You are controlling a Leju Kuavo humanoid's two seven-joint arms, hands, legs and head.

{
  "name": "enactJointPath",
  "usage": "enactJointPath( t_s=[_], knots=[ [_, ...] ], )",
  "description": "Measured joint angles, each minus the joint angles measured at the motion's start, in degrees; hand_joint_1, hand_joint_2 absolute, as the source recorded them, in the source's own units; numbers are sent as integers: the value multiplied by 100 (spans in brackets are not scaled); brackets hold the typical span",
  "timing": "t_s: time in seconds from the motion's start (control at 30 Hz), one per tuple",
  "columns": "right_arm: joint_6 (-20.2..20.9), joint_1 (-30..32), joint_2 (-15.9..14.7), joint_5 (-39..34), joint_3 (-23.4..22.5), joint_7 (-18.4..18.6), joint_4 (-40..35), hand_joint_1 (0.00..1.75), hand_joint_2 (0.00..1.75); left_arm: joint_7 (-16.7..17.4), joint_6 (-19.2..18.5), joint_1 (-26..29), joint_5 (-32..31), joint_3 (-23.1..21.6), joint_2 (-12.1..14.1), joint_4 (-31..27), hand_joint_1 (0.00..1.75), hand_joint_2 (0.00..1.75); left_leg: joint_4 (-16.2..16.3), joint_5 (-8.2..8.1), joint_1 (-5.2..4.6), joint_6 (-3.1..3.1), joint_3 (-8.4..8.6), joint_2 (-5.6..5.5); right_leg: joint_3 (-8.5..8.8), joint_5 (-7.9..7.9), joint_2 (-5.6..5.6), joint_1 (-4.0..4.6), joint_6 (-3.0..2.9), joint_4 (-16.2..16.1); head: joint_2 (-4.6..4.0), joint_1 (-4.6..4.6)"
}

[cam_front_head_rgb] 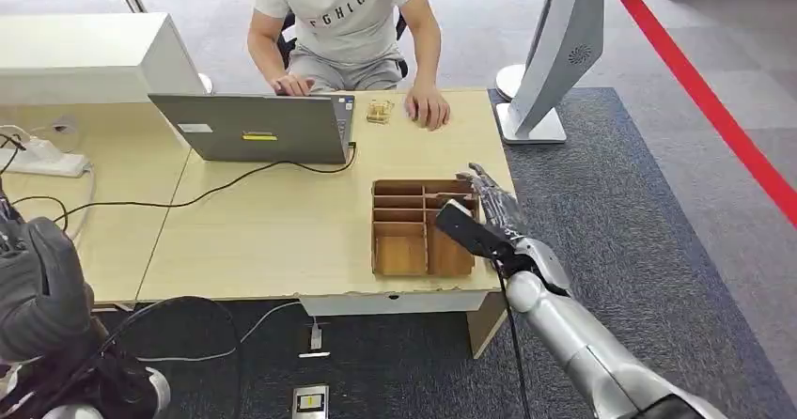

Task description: Pass the card to the sensor for recognition and then transmit it.

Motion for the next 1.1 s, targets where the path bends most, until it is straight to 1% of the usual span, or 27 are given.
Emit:
enactJointPath(
  t_s=[0.33, 0.63, 0.67, 0.7, 0.77, 1.0, 1.07, 1.1],
  knots=[
    [0, -6, 70, -59, 52, -9, 72, 0, 175, -26, 0, -1, 15, 7, 0, 0, 0, 175, 0, 0, 0, 0, 0, 0, 1, 0, 0, 0, 0, 0, 0, 2],
    [-17, -126, 188, -190, 149, -109, 136, 2, 175, -125, 0, 2, 15, 11, 0, 0, 0, 175, 0, 0, 0, 0, 0, 0, 0, 0, 0, 0, 0, 1, 0, 2],
    [-22, -140, 197, -208, 155, -125, 151, 31, 175, -125, 0, 6, 7, 11, 0, 0, 0, 175, 0, 0, 0, 0, 0, 0, 1, 0, 0, 0, 0, 1, 0, 0],
    [-26, -152, 214, -221, 166, -146, 160, 150, 175, -125, 0, 9, -6, 13, 0, 0, 0, 175, 0, 0, 0, 0, 0, 0, 1, 0, 0, 0, 0, 1, 0, 2],
    [-26, -180, 240, -225, 199, -173, 193, 159, 175, -125, 0, 11, -9, 17, 0, 0, 0, 175, 0, 0, 0, 0, 0, 0, 1, 0, 0, 0, 0, 2, 0, 2],
    [-52, -217, 297, -225, 271, -181, 269, 159, 175, -158, 2, 22, -9, 33, -2, 0, 0, 175, 0, 0, 0, 0, 0, 0, 1, 0, 0, 0, 0, 1, 0, 2],
    [-52, -222, 304, -225, 280, -184, 284, 175, 175, -160, 0, 26, -9, 35, -2, 0, 0, 175, 0, 0, 0, 0, 0, 0, 1, 0, 0, 0, 0, 1, 0, 2],
    [-52, -228, 306, -225, 286, -183, 295, 175, 175, -162, 2, 26, -9, 37, -2, 0, 0, 175, 0, 0, 0, 0, 0, 0, 1, 0, 0, 0, 0, 1, 0, 2]
  ],
)
